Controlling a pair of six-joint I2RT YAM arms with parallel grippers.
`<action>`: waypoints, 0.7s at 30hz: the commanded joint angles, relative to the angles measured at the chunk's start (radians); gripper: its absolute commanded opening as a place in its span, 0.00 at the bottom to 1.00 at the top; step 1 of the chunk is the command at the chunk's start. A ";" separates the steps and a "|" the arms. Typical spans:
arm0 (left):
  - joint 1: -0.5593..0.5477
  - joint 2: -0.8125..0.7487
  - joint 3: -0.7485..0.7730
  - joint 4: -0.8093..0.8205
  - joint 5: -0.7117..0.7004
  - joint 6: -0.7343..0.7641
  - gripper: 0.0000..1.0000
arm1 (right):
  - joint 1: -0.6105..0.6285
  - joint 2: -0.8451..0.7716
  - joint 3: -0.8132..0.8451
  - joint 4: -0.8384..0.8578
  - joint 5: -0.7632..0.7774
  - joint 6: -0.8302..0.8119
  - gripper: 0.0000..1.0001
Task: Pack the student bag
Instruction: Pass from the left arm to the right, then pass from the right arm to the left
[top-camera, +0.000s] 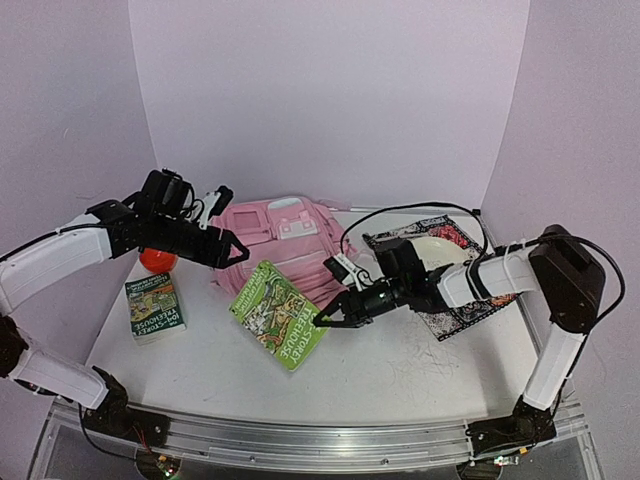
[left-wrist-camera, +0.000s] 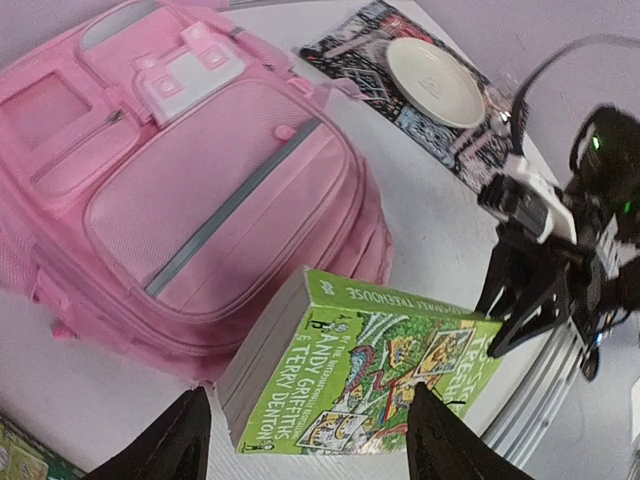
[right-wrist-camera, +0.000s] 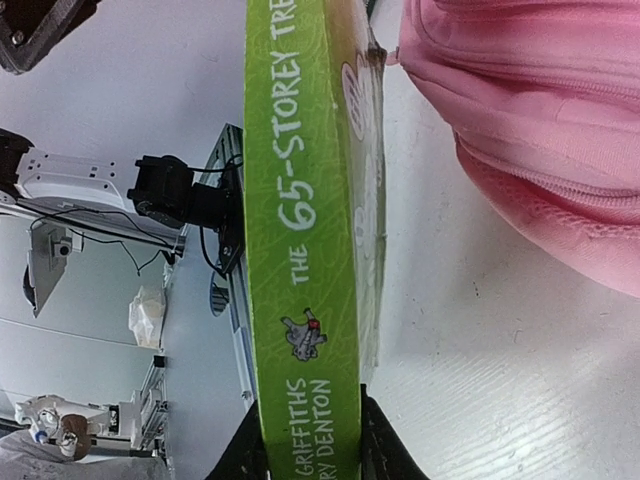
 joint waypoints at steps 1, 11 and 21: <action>0.004 0.059 0.130 -0.044 0.170 0.311 0.69 | -0.028 -0.107 0.186 -0.374 -0.044 -0.265 0.00; 0.004 0.097 0.223 -0.112 0.265 0.769 0.77 | -0.044 -0.098 0.467 -0.912 0.029 -0.539 0.00; -0.001 0.182 0.307 -0.147 0.375 1.023 0.84 | -0.039 -0.082 0.593 -1.082 0.069 -0.668 0.00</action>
